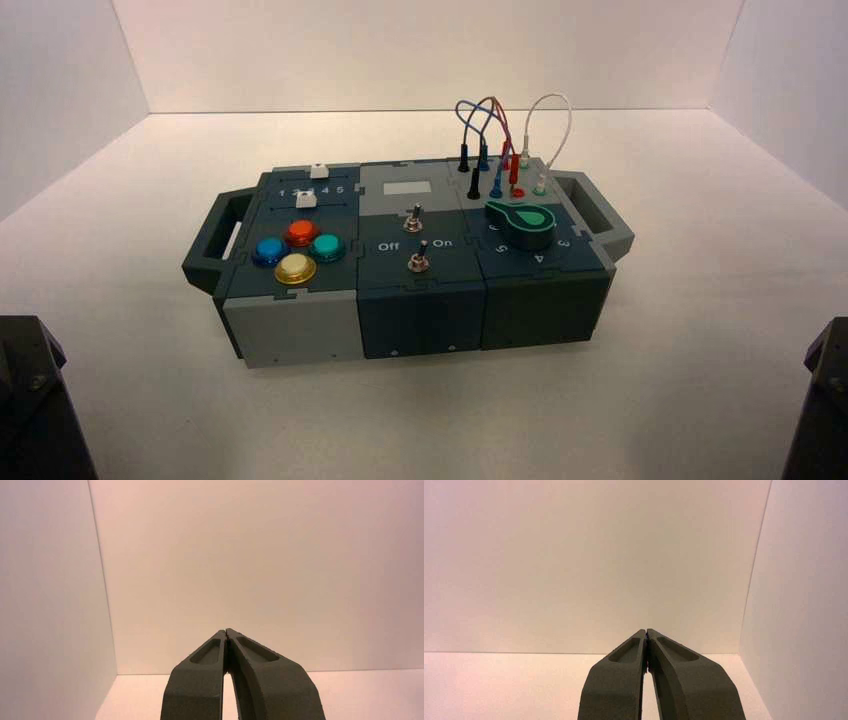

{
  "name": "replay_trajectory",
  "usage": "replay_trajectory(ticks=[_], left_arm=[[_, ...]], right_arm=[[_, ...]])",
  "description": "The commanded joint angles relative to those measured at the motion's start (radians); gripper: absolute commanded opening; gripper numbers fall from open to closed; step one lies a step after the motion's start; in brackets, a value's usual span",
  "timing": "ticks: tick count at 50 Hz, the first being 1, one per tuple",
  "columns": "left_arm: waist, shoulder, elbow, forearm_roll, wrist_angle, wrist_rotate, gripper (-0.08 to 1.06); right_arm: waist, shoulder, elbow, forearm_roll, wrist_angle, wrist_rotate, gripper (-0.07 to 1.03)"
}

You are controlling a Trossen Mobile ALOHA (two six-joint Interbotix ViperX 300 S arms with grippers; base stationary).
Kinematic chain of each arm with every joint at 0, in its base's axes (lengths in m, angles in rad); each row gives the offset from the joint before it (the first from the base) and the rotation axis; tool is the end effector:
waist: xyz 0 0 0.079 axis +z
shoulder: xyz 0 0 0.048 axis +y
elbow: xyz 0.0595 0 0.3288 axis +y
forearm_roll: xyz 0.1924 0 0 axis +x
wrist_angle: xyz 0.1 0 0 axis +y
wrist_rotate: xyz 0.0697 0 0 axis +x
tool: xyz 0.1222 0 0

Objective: Move the top slider to position 4.

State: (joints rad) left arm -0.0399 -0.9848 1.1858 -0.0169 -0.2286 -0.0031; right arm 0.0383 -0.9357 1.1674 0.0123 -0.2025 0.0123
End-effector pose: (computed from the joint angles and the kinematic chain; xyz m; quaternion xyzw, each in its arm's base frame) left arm 0.2371 -0.0087 0.3053 -0.0101 -0.0136 -0.0182 0.9997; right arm 0.2469 0.0090 0.2972 0.0119 0.0148 0.0177 0.9997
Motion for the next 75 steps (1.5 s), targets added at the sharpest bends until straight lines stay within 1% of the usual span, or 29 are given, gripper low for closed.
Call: replay_trajectory(ticks=[1, 12, 17, 22, 28, 30, 35, 37, 40, 42, 46, 50, 52, 54, 58, 62, 64, 72, 75], left_arm=[[-0.011, 0.005, -0.015, -0.002, 0.0, 0.005, -0.03], [-0.017, -0.002, -0.021, -0.002, 0.023, 0.006, -0.03], [-0.02, 0.002, -0.028, 0.0, 0.032, 0.006, -0.03], [-0.032, 0.005, -0.035, 0.0, 0.06, 0.006, -0.03], [-0.075, 0.014, -0.048, -0.005, 0.11, 0.0, -0.03], [-0.106, 0.028, -0.052, -0.006, 0.132, 0.0, -0.03], [-0.149, 0.055, -0.064, -0.012, 0.173, -0.005, -0.03], [-0.169, 0.069, -0.075, -0.017, 0.206, -0.006, -0.03], [-0.192, 0.086, -0.091, -0.02, 0.262, -0.011, -0.03], [-0.21, 0.095, -0.104, -0.023, 0.319, -0.018, -0.03], [-0.225, 0.104, -0.121, -0.029, 0.382, -0.031, -0.03], [-0.242, 0.107, -0.135, -0.029, 0.436, -0.04, -0.03], [-0.249, 0.114, -0.144, -0.031, 0.46, -0.041, -0.03], [-0.265, 0.126, -0.158, -0.035, 0.502, -0.046, -0.03], [-0.287, 0.143, -0.172, -0.035, 0.543, -0.046, -0.03], [-0.307, 0.183, -0.195, -0.035, 0.597, -0.044, -0.03], [-0.319, 0.207, -0.212, -0.035, 0.64, -0.046, -0.03], [-0.354, 0.287, -0.258, -0.035, 0.753, -0.044, -0.03], [-0.357, 0.313, -0.27, -0.035, 0.787, -0.044, -0.03]], right_arm=[[0.002, 0.005, -0.026, 0.003, -0.002, 0.003, -0.02], [0.023, 0.002, -0.029, 0.003, 0.006, 0.003, -0.02], [0.049, 0.002, -0.029, 0.003, 0.025, 0.003, -0.02], [0.071, 0.002, -0.026, 0.003, 0.044, 0.003, -0.02], [0.098, 0.002, -0.031, 0.003, 0.092, 0.003, -0.02], [0.112, 0.005, -0.035, 0.006, 0.114, 0.005, -0.02], [0.14, 0.006, -0.052, 0.011, 0.166, 0.005, -0.02], [0.149, 0.006, -0.061, 0.015, 0.192, 0.005, -0.02], [0.16, 0.008, -0.072, 0.034, 0.239, 0.005, -0.02], [0.164, 0.008, -0.083, 0.043, 0.282, 0.005, -0.02], [0.166, 0.008, -0.095, 0.049, 0.344, 0.005, -0.02], [0.164, 0.008, -0.106, 0.057, 0.407, 0.005, -0.02], [0.166, 0.008, -0.109, 0.069, 0.431, 0.006, -0.02], [0.167, 0.011, -0.112, 0.097, 0.469, 0.005, -0.02], [0.173, 0.015, -0.112, 0.123, 0.511, 0.005, -0.02], [0.204, 0.035, -0.118, 0.138, 0.561, 0.005, -0.02], [0.225, 0.052, -0.124, 0.147, 0.591, 0.005, -0.02], [0.284, 0.103, -0.164, 0.15, 0.675, 0.005, -0.02], [0.291, 0.117, -0.181, 0.152, 0.71, 0.005, -0.02]])
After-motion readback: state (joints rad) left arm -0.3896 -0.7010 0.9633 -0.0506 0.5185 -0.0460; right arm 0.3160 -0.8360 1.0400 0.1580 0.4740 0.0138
